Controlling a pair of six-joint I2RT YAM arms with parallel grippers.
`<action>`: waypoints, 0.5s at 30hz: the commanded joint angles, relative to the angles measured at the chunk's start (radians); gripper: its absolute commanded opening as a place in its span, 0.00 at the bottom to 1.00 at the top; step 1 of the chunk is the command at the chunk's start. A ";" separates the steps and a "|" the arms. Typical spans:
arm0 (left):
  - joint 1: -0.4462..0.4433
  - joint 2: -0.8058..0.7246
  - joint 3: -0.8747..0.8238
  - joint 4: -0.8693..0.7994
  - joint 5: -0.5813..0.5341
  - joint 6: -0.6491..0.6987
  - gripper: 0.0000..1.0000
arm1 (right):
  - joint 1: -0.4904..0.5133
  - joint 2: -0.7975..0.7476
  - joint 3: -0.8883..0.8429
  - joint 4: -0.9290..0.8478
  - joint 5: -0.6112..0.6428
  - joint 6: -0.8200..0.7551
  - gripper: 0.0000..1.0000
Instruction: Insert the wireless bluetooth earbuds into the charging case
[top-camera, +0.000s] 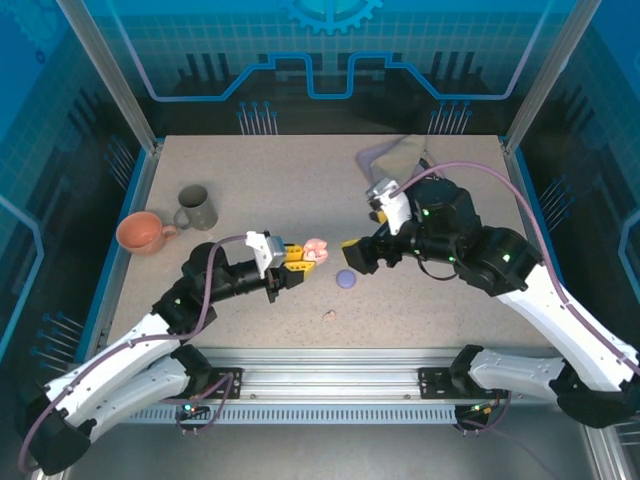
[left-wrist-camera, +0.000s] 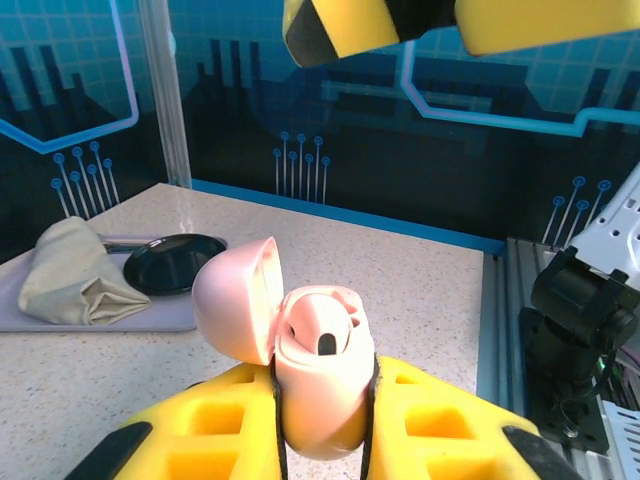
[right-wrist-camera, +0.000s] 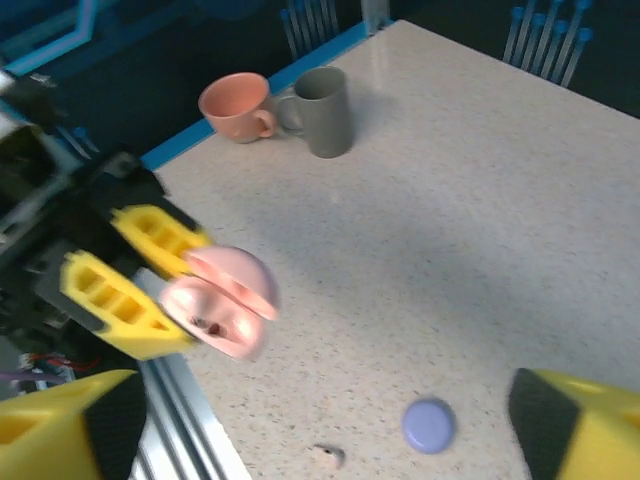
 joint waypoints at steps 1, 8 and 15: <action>-0.008 -0.053 -0.011 -0.048 -0.057 0.040 0.00 | -0.072 -0.034 -0.082 0.016 -0.004 0.213 1.00; -0.008 -0.146 0.040 -0.227 -0.180 0.082 0.00 | -0.107 -0.028 -0.225 -0.044 -0.022 0.532 1.00; -0.007 -0.223 0.069 -0.320 -0.219 0.114 0.00 | 0.047 0.117 -0.330 -0.008 0.049 0.828 0.88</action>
